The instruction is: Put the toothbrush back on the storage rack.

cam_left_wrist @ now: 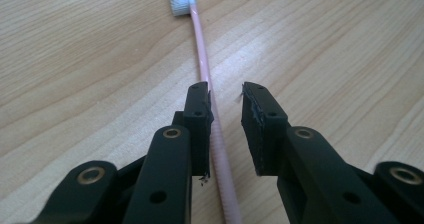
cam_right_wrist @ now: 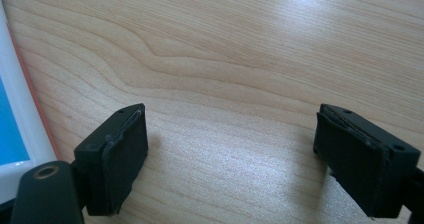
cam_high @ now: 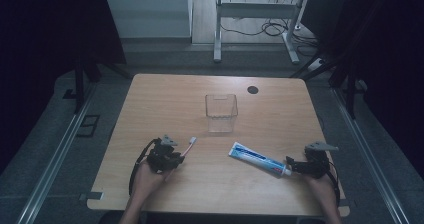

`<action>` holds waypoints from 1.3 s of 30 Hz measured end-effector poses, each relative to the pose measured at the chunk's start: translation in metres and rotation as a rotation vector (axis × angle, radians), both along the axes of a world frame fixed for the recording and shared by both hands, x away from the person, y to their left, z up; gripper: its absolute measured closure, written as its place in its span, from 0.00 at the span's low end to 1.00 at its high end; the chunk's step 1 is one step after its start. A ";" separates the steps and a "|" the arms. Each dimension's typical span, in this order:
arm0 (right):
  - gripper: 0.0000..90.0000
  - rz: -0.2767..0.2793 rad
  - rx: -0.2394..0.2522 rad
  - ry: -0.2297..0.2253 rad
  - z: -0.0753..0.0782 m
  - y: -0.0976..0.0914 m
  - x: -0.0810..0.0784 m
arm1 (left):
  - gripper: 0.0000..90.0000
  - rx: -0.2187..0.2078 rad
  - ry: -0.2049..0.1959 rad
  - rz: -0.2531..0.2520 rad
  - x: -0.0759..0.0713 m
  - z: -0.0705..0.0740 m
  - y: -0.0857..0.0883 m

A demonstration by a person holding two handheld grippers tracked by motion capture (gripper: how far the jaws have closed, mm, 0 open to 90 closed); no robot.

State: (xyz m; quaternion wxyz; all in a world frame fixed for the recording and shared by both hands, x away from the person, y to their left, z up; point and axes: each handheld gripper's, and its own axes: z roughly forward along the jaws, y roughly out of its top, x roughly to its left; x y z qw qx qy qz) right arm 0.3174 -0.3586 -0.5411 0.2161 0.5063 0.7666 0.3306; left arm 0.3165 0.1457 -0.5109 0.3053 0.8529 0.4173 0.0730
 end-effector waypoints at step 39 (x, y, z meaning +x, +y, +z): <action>0.15 0.003 -0.003 -0.001 0.000 0.000 0.000 | 0.94 0.177 0.155 0.003 0.037 0.001 -0.027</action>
